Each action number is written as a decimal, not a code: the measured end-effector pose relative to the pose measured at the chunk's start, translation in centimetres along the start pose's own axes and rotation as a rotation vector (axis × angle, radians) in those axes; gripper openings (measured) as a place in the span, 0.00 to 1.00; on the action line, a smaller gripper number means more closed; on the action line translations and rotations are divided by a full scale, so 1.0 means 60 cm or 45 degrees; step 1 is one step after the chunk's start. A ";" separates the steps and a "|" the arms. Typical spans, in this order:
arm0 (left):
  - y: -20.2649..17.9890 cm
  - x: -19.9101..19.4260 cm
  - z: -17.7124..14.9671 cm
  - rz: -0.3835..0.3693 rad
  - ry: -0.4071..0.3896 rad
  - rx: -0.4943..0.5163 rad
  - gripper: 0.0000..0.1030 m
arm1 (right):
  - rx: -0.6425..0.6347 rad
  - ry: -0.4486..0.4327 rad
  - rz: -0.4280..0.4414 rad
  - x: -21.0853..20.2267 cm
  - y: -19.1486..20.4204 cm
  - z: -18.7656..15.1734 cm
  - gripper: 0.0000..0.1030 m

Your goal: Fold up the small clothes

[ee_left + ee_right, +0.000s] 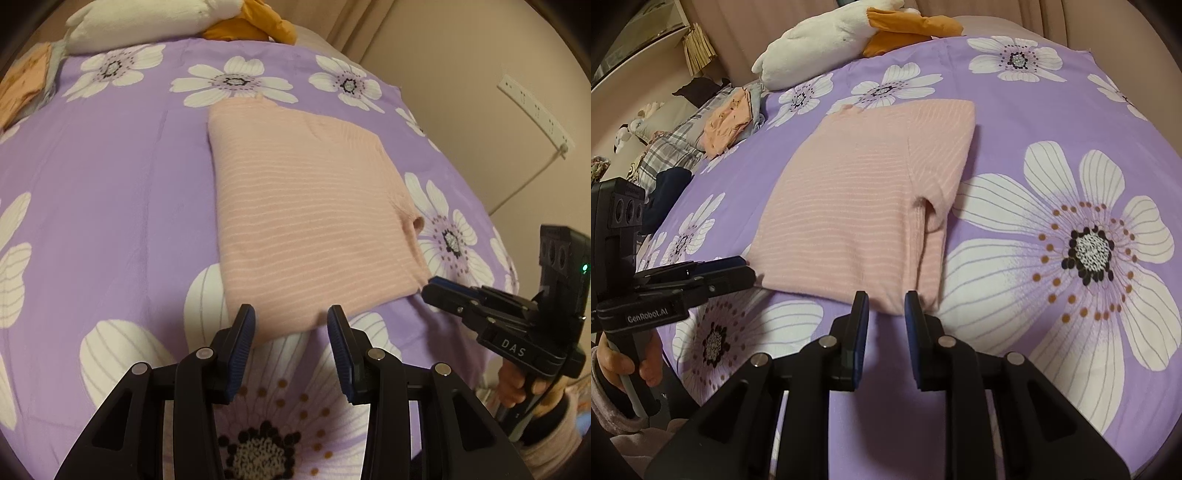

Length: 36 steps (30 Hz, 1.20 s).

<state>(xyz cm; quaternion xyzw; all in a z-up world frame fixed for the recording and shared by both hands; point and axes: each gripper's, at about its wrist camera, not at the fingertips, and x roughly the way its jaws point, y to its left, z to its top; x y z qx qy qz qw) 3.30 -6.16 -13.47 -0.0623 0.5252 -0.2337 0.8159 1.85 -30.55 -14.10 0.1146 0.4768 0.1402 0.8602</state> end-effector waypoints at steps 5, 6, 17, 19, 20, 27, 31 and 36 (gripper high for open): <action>0.019 -0.012 -0.001 -0.002 -0.007 -0.075 0.46 | 0.060 0.003 0.019 -0.013 -0.016 -0.008 0.29; 0.024 -0.013 0.000 -0.002 -0.010 -0.095 0.47 | 0.088 0.003 0.034 -0.014 -0.021 -0.009 0.32; 0.046 -0.005 0.013 -0.061 0.004 -0.202 0.60 | 0.367 -0.015 0.242 -0.009 -0.061 -0.006 0.56; 0.049 -0.002 0.017 -0.074 0.009 -0.213 0.60 | 0.400 -0.016 0.272 -0.006 -0.066 -0.002 0.56; 0.050 0.000 0.019 -0.086 0.014 -0.220 0.60 | 0.419 -0.015 0.288 -0.004 -0.070 0.000 0.59; 0.064 0.020 0.039 -0.205 0.053 -0.289 0.60 | 0.531 0.003 0.383 0.013 -0.090 0.015 0.63; 0.072 0.032 0.049 -0.212 0.060 -0.306 0.60 | 0.572 0.018 0.406 0.028 -0.100 0.027 0.63; 0.077 0.049 0.062 -0.222 0.069 -0.313 0.60 | 0.572 0.036 0.417 0.047 -0.105 0.044 0.63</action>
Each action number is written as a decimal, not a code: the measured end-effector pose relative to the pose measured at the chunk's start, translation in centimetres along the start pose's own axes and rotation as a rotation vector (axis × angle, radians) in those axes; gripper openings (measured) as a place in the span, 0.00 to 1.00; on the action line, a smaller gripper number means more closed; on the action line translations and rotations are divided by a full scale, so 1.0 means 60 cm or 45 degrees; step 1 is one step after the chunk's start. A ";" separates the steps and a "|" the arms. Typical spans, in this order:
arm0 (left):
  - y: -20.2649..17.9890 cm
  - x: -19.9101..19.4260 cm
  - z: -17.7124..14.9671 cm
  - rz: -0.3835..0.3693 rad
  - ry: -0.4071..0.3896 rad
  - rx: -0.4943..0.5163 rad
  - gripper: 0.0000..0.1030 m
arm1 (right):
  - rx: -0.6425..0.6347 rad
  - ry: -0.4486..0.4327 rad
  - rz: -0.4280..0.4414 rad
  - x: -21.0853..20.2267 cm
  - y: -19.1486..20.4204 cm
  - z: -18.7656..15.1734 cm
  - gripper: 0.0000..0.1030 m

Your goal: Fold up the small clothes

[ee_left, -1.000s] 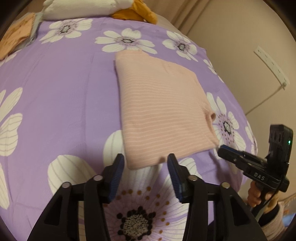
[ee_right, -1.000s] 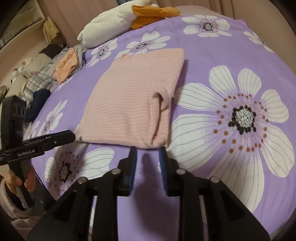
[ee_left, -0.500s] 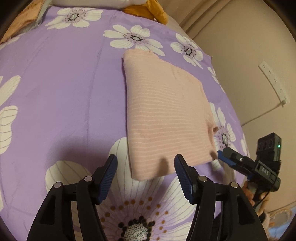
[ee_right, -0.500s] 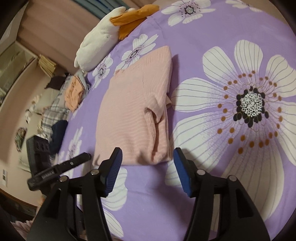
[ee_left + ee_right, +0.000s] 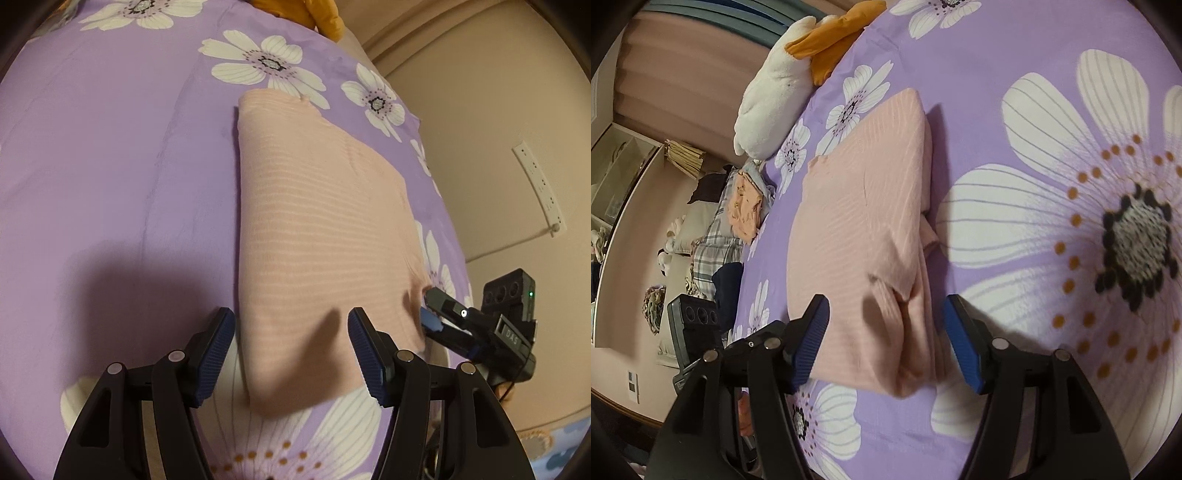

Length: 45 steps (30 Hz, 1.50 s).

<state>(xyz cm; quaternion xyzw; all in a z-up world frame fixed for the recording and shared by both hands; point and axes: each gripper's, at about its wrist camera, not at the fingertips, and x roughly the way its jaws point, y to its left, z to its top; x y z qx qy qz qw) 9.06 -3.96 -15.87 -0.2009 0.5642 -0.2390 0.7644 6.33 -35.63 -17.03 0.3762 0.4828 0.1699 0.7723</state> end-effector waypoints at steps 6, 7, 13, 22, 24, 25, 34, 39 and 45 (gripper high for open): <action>0.007 0.020 0.023 -0.031 0.008 -0.009 0.60 | -0.003 0.014 0.016 0.018 -0.004 0.027 0.63; 0.009 0.022 0.026 -0.038 0.008 -0.013 0.60 | -0.007 0.019 0.020 0.022 -0.003 0.032 0.63; 0.014 0.038 0.049 -0.068 -0.002 -0.028 0.60 | -0.027 0.043 0.033 0.046 -0.001 0.056 0.63; 0.009 0.058 0.074 -0.080 -0.012 -0.004 0.60 | -0.077 0.053 0.038 0.068 0.005 0.078 0.63; 0.010 0.062 0.079 -0.086 -0.013 -0.003 0.60 | -0.092 0.052 0.037 0.075 0.010 0.082 0.63; 0.010 0.062 0.079 -0.087 -0.014 -0.003 0.60 | -0.098 0.050 0.034 0.079 0.012 0.085 0.63; 0.011 0.074 0.092 -0.100 -0.019 0.010 0.60 | -0.118 0.010 0.023 0.107 0.020 0.109 0.52; 0.007 0.080 0.096 -0.088 -0.026 0.026 0.60 | -0.131 -0.006 0.022 0.110 0.017 0.110 0.41; -0.006 0.082 0.095 -0.029 -0.045 0.070 0.56 | -0.206 -0.043 -0.010 0.105 0.036 0.099 0.28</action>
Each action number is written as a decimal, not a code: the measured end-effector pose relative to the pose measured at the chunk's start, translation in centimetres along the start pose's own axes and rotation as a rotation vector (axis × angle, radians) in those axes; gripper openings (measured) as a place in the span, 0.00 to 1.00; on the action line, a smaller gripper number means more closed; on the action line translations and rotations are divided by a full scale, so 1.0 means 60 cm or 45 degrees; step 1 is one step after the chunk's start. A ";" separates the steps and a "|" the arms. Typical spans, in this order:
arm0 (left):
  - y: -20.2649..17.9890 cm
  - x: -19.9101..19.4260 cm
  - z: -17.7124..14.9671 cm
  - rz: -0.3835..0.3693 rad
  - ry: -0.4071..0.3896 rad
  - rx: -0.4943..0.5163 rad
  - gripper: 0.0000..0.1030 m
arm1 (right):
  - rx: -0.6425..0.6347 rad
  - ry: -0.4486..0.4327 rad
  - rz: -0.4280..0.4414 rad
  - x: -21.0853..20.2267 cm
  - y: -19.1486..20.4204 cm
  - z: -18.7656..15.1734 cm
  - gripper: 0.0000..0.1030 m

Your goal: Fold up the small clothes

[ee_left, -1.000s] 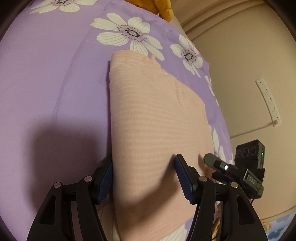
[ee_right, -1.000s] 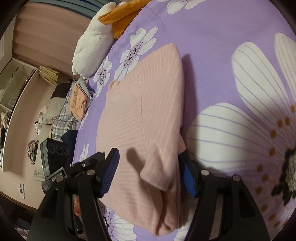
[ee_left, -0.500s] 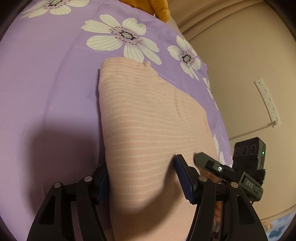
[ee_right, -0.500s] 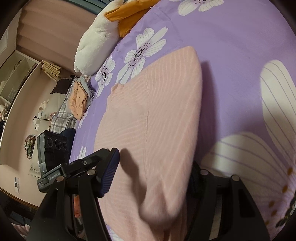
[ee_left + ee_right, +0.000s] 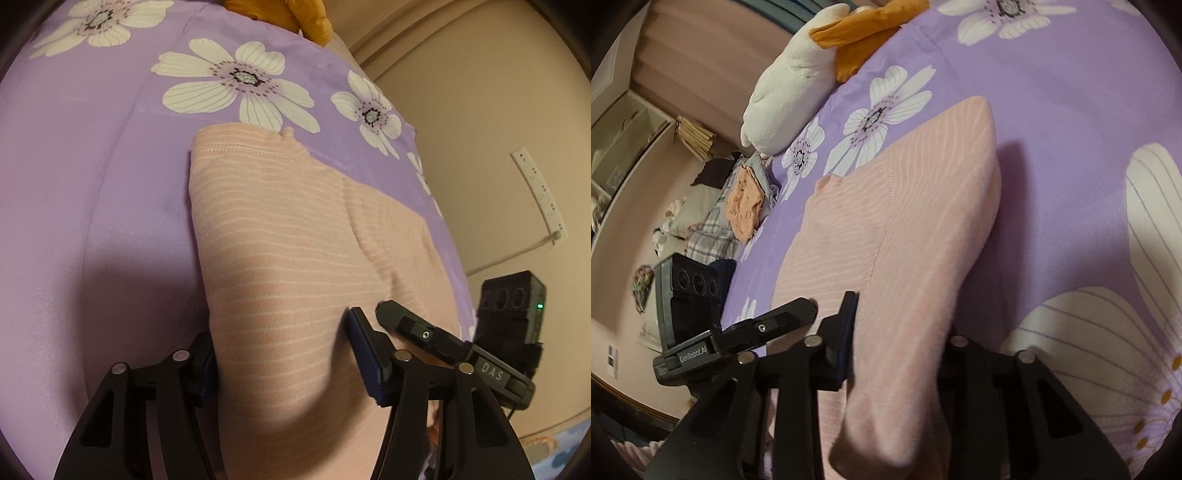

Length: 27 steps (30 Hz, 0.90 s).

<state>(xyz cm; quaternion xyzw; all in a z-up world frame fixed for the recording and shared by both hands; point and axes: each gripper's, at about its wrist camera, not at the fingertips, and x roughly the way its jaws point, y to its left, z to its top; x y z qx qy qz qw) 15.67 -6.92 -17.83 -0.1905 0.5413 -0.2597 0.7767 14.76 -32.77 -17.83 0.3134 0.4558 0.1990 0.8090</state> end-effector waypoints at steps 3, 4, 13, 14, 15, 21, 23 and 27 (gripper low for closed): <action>-0.006 -0.003 -0.003 0.026 -0.006 0.026 0.49 | -0.065 -0.026 -0.042 -0.006 0.020 -0.003 0.26; -0.009 -0.005 -0.003 0.034 -0.009 0.036 0.47 | -0.082 -0.033 -0.053 -0.007 0.026 -0.002 0.26; -0.032 -0.028 -0.021 0.068 -0.037 0.097 0.43 | -0.159 -0.088 -0.073 -0.035 0.065 -0.016 0.25; -0.036 -0.031 -0.024 0.071 -0.040 0.104 0.43 | -0.162 -0.091 -0.073 -0.039 0.068 -0.019 0.25; -0.039 -0.035 -0.028 0.075 -0.043 0.111 0.43 | -0.166 -0.096 -0.075 -0.043 0.074 -0.023 0.25; -0.057 -0.065 -0.054 0.093 -0.053 0.126 0.43 | -0.210 -0.113 -0.076 -0.069 0.101 -0.049 0.25; -0.060 -0.073 -0.062 0.097 -0.055 0.126 0.43 | -0.228 -0.116 -0.071 -0.079 0.111 -0.060 0.25; -0.067 -0.096 -0.080 0.115 -0.070 0.133 0.43 | -0.262 -0.120 -0.064 -0.093 0.130 -0.078 0.26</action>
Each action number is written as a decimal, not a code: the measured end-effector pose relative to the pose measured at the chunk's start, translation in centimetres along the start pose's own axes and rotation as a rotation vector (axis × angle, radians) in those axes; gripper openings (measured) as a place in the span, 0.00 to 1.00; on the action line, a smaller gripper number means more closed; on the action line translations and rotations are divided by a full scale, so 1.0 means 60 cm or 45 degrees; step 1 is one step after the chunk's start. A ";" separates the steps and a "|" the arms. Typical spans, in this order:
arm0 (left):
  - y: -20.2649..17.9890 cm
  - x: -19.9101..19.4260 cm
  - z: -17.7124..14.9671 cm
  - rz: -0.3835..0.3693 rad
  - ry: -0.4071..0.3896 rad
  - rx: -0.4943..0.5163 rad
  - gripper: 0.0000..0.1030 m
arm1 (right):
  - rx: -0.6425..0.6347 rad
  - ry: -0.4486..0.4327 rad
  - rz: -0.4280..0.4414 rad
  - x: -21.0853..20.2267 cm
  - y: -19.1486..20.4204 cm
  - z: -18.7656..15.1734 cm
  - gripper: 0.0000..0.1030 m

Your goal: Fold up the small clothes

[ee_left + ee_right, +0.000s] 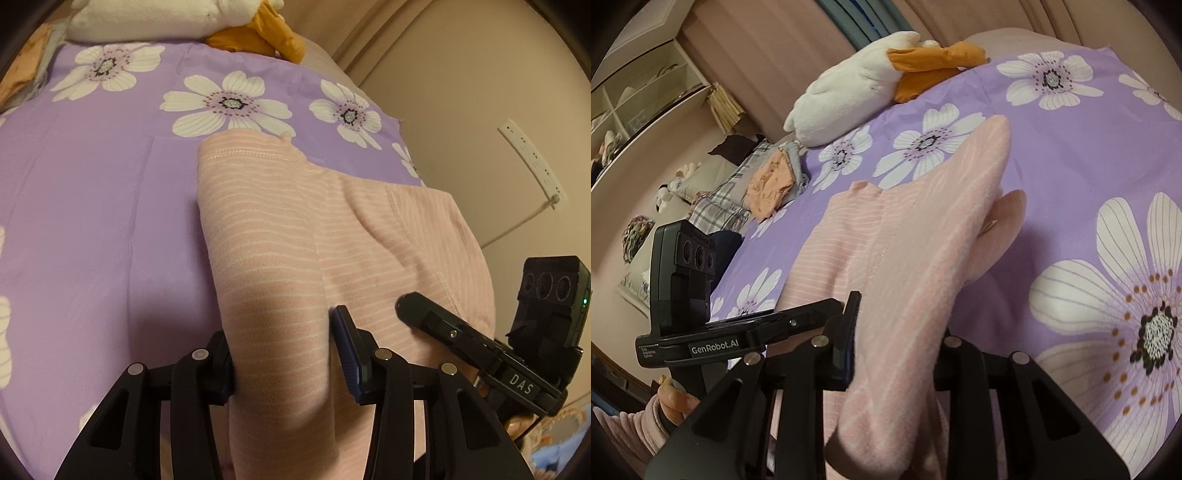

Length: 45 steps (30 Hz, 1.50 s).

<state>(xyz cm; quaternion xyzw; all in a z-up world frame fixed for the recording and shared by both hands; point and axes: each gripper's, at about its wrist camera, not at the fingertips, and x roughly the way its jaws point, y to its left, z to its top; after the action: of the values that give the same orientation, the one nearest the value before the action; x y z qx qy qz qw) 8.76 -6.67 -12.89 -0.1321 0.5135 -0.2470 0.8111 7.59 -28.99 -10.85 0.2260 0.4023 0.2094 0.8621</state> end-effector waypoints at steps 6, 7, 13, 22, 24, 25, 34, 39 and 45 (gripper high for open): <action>-0.005 -0.033 -0.017 0.021 -0.025 0.000 0.43 | -0.035 -0.014 0.027 -0.025 0.031 -0.020 0.26; -0.006 -0.038 -0.020 0.026 -0.030 0.000 0.43 | -0.041 -0.015 0.032 -0.028 0.036 -0.023 0.26; -0.012 -0.071 -0.034 0.057 -0.062 -0.007 0.43 | -0.079 -0.022 0.057 -0.045 0.067 -0.037 0.26; -0.016 -0.120 -0.058 0.089 -0.117 -0.005 0.43 | -0.164 -0.038 0.089 -0.066 0.108 -0.043 0.26; -0.018 -0.126 -0.062 0.097 -0.129 -0.003 0.43 | -0.181 -0.040 0.093 -0.068 0.115 -0.043 0.26; -0.017 -0.131 -0.062 0.100 -0.135 -0.003 0.43 | -0.191 -0.042 0.097 -0.069 0.120 -0.042 0.26; -0.013 -0.153 -0.071 0.122 -0.169 -0.007 0.43 | -0.252 -0.035 0.105 -0.071 0.148 -0.039 0.26; -0.012 -0.163 -0.072 0.140 -0.196 -0.007 0.43 | -0.279 -0.034 0.110 -0.068 0.163 -0.037 0.26; -0.005 -0.175 -0.070 0.156 -0.224 -0.015 0.43 | -0.316 -0.035 0.117 -0.061 0.182 -0.030 0.26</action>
<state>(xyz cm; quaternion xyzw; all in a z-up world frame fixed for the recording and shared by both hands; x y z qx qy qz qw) 1.24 -1.12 -6.53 -0.1262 0.4490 -0.1813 0.8658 2.03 -21.76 -3.61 0.1386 0.3506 0.2938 0.8784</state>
